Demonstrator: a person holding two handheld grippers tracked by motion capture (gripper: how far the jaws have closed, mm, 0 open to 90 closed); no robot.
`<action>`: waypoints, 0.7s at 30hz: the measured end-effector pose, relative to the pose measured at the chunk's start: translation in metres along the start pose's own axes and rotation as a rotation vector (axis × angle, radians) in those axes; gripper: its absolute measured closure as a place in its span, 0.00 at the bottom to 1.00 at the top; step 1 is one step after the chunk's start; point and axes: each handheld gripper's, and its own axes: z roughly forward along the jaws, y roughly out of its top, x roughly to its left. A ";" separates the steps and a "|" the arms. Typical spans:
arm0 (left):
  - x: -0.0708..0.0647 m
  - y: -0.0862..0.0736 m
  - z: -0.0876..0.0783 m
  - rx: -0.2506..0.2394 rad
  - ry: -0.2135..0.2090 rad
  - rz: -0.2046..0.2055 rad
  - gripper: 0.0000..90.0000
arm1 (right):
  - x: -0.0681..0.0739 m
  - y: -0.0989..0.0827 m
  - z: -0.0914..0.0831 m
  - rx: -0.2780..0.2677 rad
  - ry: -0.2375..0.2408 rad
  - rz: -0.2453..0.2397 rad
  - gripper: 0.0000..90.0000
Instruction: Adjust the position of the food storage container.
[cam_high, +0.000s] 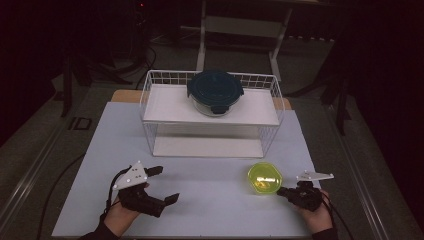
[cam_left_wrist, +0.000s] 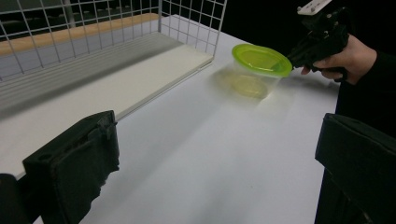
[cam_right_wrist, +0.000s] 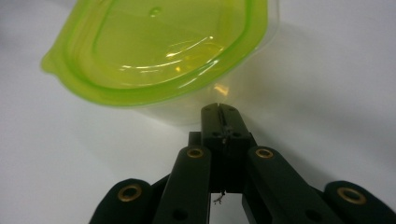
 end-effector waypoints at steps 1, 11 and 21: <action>0.000 0.000 0.000 0.001 0.000 0.001 0.00 | 0.001 0.001 0.001 0.004 0.005 -0.005 1.00; 0.001 -0.001 0.000 0.001 0.002 -0.003 0.00 | -0.008 0.013 0.005 0.007 -0.022 -0.004 1.00; 0.000 -0.001 0.001 0.002 -0.005 -0.001 0.00 | 0.006 0.016 0.019 0.046 0.011 -0.041 1.00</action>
